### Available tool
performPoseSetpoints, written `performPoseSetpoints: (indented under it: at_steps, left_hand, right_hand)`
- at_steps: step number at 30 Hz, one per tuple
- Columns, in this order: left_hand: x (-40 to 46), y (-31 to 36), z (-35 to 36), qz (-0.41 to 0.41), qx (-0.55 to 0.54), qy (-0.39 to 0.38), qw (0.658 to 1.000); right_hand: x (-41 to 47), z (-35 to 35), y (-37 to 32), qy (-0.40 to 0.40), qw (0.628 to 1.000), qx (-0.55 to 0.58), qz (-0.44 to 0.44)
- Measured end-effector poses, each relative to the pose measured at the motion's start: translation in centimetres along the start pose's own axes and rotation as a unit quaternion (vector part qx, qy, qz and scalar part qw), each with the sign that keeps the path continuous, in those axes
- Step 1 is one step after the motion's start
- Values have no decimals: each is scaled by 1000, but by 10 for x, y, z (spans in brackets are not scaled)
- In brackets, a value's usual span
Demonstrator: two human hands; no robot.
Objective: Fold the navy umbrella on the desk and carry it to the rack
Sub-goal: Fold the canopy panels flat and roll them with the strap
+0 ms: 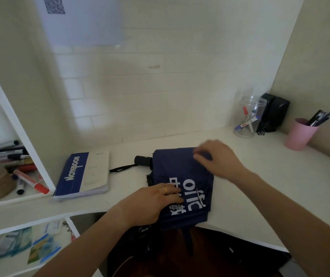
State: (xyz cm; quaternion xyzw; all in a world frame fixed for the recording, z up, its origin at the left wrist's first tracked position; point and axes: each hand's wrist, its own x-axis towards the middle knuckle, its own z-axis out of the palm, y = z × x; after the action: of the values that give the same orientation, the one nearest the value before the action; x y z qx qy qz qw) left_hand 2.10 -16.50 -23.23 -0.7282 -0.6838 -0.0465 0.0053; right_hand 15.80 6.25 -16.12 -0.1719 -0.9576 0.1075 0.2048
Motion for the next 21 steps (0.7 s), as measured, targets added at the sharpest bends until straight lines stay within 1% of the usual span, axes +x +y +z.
performPoseSetpoints:
  at_steps: [1, 2, 4, 5, 6, 7, 9, 10, 12, 13, 15, 16, 17, 19, 21]
  left_hand:
    - [2, -1, -1, -1, -7, -1, 1000]
    - [3, 0, -2, -5, -17, -2, 1000]
    - [2, 3, -1, -14, -37, -4, 999]
    - [1, 4, 0, -18, -45, -3, 999]
    - [-1, 5, 1, -21, -52, 0, 998]
    - [-3, 6, 3, -23, -57, 6, 998]
    - [-6, 6, 8, -28, -65, 24, 997]
    - [-7, 6, 9, -32, -67, 32, 997]
    - [-5, 5, 13, -40, -68, 40, 996]
    - [-2, 4, 14, -46, -70, 42, 996]
    - [5, 1, 15, -59, -71, 44, 995]
    - [8, 0, 15, -65, -70, 44, 994]
    - [11, -1, 16, -68, -71, 45, 994]
    - [12, -1, 21, -70, -75, 51, 993]
    - [10, 0, 25, -68, -74, 58, 993]
  right_hand:
    - [24, 2, 4, -6, 1000, -10, 20]
    - [45, 4, 7, -55, 997, -16, 46]
    - [77, 10, 12, -196, 975, -4, 102]
    - [86, 12, 13, -247, 962, 3, 116]
    - [93, 13, 13, -275, 955, 6, 108]
    - [97, 15, 13, -283, 956, 8, 79]
    - [97, 20, 13, -258, 966, -26, 20]
    - [96, 22, 14, -230, 972, -46, 1]
    - [91, 23, 17, -131, 990, -56, -21]
    - [88, 22, 18, -66, 997, -32, -29]
    - [81, 14, 16, 41, 998, 24, -43]
    - [76, 8, 11, 67, 996, 27, -59]
    - [69, 3, 5, 74, 994, 16, -80]
    - [49, -4, -9, 60, 991, -12, -118]
    - [22, -8, -21, 29, 992, -10, -124]
